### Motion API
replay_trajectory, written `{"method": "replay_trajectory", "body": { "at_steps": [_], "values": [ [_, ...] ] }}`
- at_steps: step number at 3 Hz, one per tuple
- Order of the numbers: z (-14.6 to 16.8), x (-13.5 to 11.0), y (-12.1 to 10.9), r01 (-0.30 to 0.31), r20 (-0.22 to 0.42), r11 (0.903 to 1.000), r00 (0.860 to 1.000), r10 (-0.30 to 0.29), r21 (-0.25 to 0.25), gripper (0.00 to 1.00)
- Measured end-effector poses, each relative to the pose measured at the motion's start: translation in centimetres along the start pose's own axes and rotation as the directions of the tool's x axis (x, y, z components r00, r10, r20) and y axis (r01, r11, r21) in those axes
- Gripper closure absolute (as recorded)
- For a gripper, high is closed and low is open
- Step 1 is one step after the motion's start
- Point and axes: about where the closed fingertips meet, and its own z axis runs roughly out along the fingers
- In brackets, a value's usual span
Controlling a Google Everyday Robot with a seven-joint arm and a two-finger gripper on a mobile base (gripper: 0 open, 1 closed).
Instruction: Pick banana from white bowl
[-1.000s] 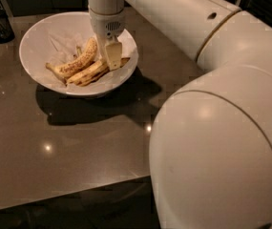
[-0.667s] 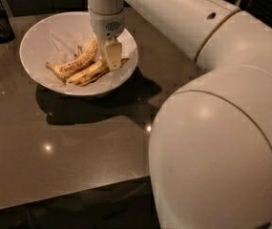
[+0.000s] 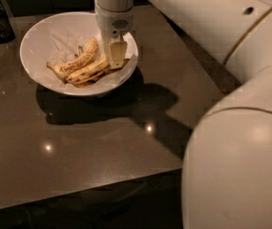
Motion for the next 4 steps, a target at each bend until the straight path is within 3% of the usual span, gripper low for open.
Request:
{"method": "replay_trajectory", "body": {
  "at_steps": [1, 2, 3, 4],
  "values": [
    [-2.2, 0.0, 1.7, -0.027, 0.041, 0.9974, 0.999, 0.024, 0.067, 1.0],
    [-2.4, 0.1, 1.9, -0.029, 0.042, 0.9967, 0.999, 0.026, 0.076, 1.0],
    [-3.6, -0.1, 1.7, -0.022, 0.085, 0.9921, 0.996, 0.011, 0.123, 1.0],
    [-5.9, -0.3, 3.4, -0.07, 0.176, 0.9748, 0.984, 0.032, 0.212, 1.0]
  ]
}}
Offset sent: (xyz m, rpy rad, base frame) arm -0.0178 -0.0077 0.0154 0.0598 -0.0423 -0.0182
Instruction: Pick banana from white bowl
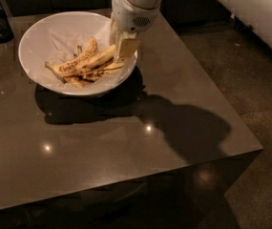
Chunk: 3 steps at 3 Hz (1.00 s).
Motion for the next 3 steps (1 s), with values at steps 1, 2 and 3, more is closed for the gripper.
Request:
{"method": "replay_trajectory", "body": {
  "at_steps": [1, 2, 3],
  "values": [
    [-1.83, 0.7, 2.64, -0.053, 0.074, 0.9936, 0.996, 0.046, 0.1, 1.0],
    [-1.9, 1.54, 2.12, -0.082, 0.084, 0.9858, 0.994, 0.07, 0.147, 1.0],
    [-1.94, 1.44, 2.08, -0.081, 0.084, 0.9858, 0.994, 0.069, 0.148, 1.0]
  ]
}}
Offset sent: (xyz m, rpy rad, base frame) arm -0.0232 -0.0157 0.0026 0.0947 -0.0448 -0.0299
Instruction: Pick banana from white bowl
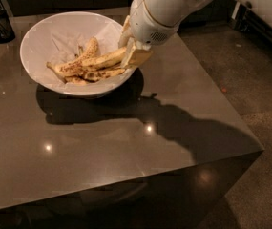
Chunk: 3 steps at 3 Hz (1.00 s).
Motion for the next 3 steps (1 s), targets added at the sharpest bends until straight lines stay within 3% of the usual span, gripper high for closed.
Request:
{"method": "replay_trajectory", "body": {
  "at_steps": [1, 2, 3],
  "values": [
    [-2.7, -1.2, 0.4, -0.018, -0.036, 0.9994, 0.999, 0.019, 0.03, 1.0],
    [-5.5, -1.3, 2.4, -0.093, -0.075, 0.9934, 0.992, 0.098, 0.068, 1.0],
    [-8.6, -0.2, 5.5, -0.173, -0.133, 0.9778, 0.973, 0.188, 0.118, 1.0]
  ]
}}
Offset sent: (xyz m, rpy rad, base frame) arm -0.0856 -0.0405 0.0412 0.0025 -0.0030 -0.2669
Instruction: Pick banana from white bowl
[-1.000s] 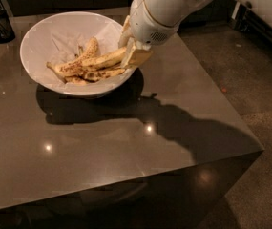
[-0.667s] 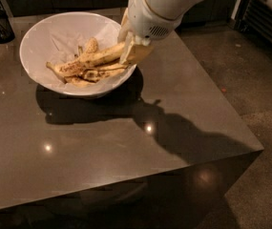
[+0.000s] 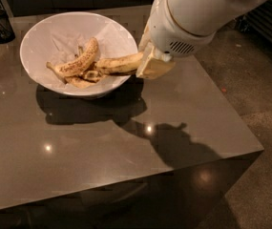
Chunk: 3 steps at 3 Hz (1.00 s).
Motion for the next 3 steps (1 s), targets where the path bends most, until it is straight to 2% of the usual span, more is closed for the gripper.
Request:
{"method": "replay_trajectory", "body": {
  "at_steps": [1, 2, 3],
  "values": [
    [-1.2, -0.7, -0.2, 0.008, 0.004, 0.9998, 1.0, -0.008, 0.017, 1.0],
    [-4.1, 0.0, 1.7, -0.039, -0.007, 0.9989, 0.999, 0.039, 0.028, 1.0],
    [-5.4, 0.2, 2.4, -0.058, -0.012, 0.9974, 0.998, 0.058, 0.042, 1.0]
  ]
}}
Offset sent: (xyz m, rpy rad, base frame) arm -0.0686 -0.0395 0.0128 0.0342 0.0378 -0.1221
